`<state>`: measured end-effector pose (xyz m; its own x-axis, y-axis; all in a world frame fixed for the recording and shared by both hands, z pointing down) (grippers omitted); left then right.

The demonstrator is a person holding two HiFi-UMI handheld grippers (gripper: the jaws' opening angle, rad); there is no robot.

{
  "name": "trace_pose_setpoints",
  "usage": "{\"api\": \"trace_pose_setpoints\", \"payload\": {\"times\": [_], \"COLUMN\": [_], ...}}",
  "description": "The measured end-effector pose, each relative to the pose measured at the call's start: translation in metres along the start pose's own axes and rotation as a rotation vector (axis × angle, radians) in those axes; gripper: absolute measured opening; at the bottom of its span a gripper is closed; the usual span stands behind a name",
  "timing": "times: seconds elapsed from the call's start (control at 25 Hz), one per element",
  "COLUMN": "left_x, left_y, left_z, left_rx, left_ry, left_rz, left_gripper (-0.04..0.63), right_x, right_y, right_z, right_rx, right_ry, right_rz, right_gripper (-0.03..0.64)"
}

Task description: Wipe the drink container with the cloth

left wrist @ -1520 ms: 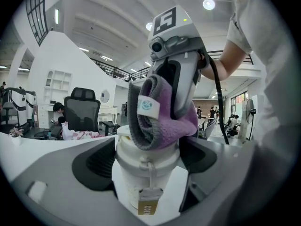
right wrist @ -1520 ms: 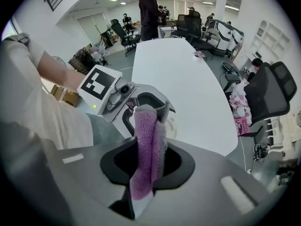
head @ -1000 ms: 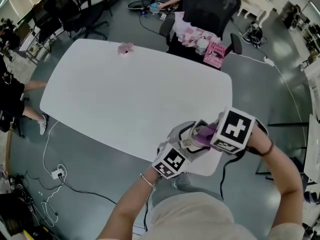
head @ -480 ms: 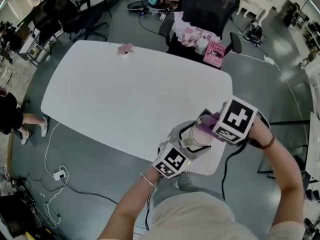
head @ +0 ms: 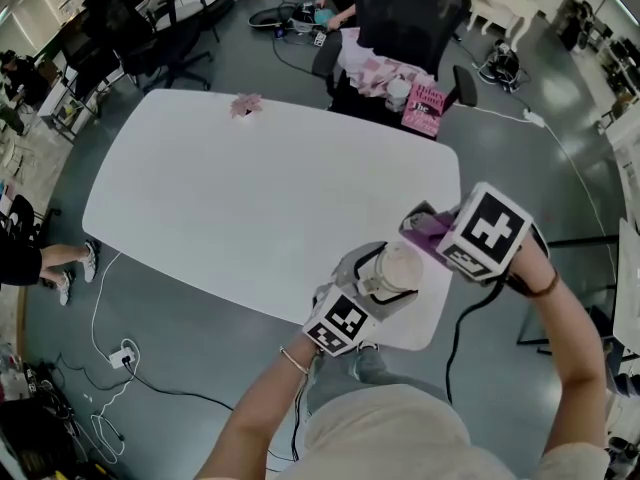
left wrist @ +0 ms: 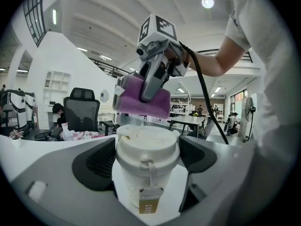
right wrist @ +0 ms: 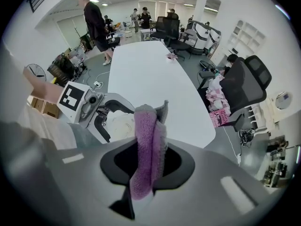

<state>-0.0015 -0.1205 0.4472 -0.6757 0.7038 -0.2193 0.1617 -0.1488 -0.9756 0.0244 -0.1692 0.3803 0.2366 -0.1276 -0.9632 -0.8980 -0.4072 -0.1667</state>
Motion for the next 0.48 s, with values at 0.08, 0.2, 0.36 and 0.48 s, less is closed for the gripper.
{"api": "trace_pose_setpoints", "payload": {"times": [0.08,0.2,0.36,0.48], "left_x": [0.000,0.000,0.000,0.001], "left_y": [0.000,0.000,0.001,0.001], "left_z": [0.000,0.000,0.000,-0.001], "left_rx": [-0.002,-0.003,-0.006,-0.008], "left_ry": [0.001,0.001,0.003,0.002], "left_rz": [0.001,0.003,0.005,0.006], "left_gripper": [0.423,0.423,0.423,0.423], "right_x": [0.004,0.007,0.005,0.000], "right_y": [-0.002,-0.005,-0.005,-0.005], "right_z": [0.003,0.012,0.030,0.046], "right_rx": [-0.002,0.005,0.031,0.061], "right_ry": [0.006,0.027,0.076,0.106], "right_rz": [-0.012,-0.022,-0.027,-0.022], "right_gripper": [0.064,0.064,0.064,0.064]}}
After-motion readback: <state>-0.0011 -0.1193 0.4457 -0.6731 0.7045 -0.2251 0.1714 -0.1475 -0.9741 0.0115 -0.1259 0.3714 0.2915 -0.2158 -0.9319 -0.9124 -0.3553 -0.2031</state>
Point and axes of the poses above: the fingertips, and each gripper's own axes: x backward along the fingers, z to its left, y out of its top, the point moved 1 cm from there along x, backward along the fingers, and after that the axes turned 15 degrees about y, right-handed, at the moved point
